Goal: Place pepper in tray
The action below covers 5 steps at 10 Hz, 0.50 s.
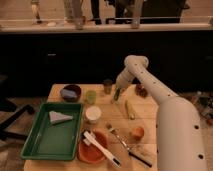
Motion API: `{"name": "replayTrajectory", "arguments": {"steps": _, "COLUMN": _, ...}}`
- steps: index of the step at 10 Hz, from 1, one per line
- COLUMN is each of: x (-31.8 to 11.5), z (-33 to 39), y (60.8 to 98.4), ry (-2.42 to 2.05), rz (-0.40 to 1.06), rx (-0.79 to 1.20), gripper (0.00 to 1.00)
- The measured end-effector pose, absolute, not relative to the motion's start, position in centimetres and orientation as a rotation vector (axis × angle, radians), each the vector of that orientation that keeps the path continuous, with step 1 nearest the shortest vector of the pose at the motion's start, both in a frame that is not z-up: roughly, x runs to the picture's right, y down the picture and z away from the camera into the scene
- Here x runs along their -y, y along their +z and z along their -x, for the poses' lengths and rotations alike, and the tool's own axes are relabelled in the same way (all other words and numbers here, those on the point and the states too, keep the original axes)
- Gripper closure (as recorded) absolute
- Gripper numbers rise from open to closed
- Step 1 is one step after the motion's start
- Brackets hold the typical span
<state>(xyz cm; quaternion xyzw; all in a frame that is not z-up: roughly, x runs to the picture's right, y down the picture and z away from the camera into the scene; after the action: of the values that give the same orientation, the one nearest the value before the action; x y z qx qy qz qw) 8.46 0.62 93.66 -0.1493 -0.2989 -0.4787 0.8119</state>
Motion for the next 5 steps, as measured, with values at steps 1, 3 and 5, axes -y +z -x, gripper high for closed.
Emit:
{"name": "replayTrajectory", "arguments": {"steps": 1, "x": -0.5, "z": -7.4, "y": 92.9, "ry": -1.047, "rz": 0.307, "rx": 0.652, "gripper": 1.0}}
{"name": "replayTrajectory", "arguments": {"steps": 3, "x": -0.4, "z": -5.4, "y": 91.5, "ry": -1.1, "rz": 0.282, "rx": 0.68, "gripper": 1.0}}
{"name": "replayTrajectory", "arguments": {"steps": 5, "x": -0.2, "z": -3.1, "y": 89.8, "ry": -1.156, "rz": 0.255, "rx": 0.712, "gripper": 1.0}}
